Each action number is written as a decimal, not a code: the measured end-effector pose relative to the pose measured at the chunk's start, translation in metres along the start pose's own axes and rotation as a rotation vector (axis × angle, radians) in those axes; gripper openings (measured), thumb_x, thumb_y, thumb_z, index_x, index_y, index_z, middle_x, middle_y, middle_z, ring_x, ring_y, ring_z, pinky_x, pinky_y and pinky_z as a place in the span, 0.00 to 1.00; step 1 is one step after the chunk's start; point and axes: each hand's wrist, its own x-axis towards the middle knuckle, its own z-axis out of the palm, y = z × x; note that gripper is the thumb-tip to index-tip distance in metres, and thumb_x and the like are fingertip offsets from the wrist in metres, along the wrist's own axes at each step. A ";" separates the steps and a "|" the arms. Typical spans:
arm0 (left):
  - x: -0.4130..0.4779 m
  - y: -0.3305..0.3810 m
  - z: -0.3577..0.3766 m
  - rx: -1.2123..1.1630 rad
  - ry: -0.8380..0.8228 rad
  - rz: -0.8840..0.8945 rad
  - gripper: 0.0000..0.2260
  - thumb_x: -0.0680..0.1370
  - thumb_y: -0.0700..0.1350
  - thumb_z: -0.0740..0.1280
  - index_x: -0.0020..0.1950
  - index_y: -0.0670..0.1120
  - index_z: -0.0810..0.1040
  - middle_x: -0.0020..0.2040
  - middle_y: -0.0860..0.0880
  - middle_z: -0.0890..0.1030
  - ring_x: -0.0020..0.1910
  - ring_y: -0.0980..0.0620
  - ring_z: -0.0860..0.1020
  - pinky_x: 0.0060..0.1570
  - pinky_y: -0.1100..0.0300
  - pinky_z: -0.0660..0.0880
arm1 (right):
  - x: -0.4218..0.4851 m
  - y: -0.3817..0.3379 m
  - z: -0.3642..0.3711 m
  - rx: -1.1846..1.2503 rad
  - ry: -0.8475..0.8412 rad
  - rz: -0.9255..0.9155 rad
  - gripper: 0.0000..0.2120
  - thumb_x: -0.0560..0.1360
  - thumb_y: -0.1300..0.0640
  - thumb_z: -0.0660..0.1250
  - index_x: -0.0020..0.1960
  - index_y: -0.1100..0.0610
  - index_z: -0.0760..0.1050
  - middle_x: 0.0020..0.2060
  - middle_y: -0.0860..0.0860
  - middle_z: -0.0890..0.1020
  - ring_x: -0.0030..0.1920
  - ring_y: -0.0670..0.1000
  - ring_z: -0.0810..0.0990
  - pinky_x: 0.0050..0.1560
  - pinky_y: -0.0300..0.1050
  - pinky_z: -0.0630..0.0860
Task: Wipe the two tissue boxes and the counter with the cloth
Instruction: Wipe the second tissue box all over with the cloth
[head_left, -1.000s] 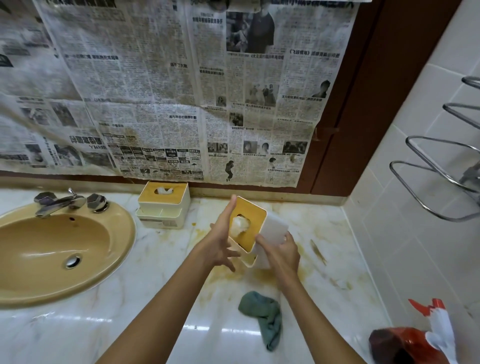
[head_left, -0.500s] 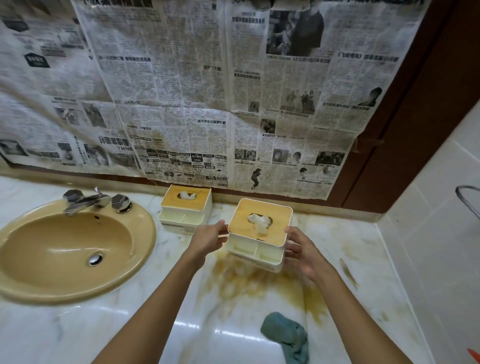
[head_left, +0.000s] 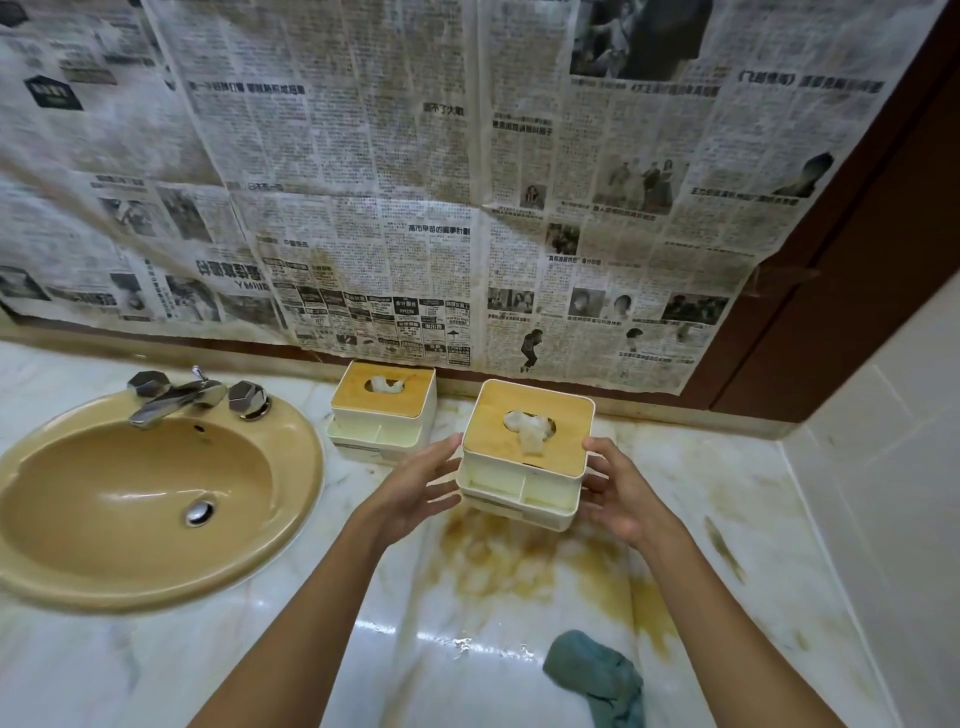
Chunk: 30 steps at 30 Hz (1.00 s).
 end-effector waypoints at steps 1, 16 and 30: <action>0.001 -0.003 0.001 -0.027 -0.022 -0.016 0.17 0.79 0.58 0.71 0.66 0.55 0.81 0.63 0.46 0.85 0.62 0.44 0.83 0.68 0.48 0.77 | -0.001 -0.001 0.000 -0.005 -0.010 -0.004 0.37 0.57 0.40 0.74 0.61 0.58 0.81 0.42 0.54 0.86 0.45 0.56 0.80 0.48 0.51 0.77; 0.008 -0.020 0.010 -0.121 -0.027 -0.049 0.24 0.72 0.54 0.75 0.63 0.42 0.83 0.52 0.44 0.86 0.53 0.45 0.81 0.68 0.44 0.75 | -0.020 0.010 -0.003 -0.140 0.058 -0.024 0.29 0.75 0.32 0.65 0.65 0.51 0.77 0.57 0.57 0.84 0.56 0.58 0.83 0.57 0.53 0.78; 0.009 -0.025 0.011 -0.065 0.032 -0.018 0.13 0.76 0.51 0.75 0.58 0.47 0.84 0.55 0.46 0.84 0.53 0.45 0.82 0.59 0.47 0.80 | -0.086 0.140 -0.018 -1.621 -0.032 -0.315 0.11 0.76 0.54 0.67 0.57 0.52 0.78 0.53 0.49 0.79 0.55 0.53 0.77 0.52 0.45 0.73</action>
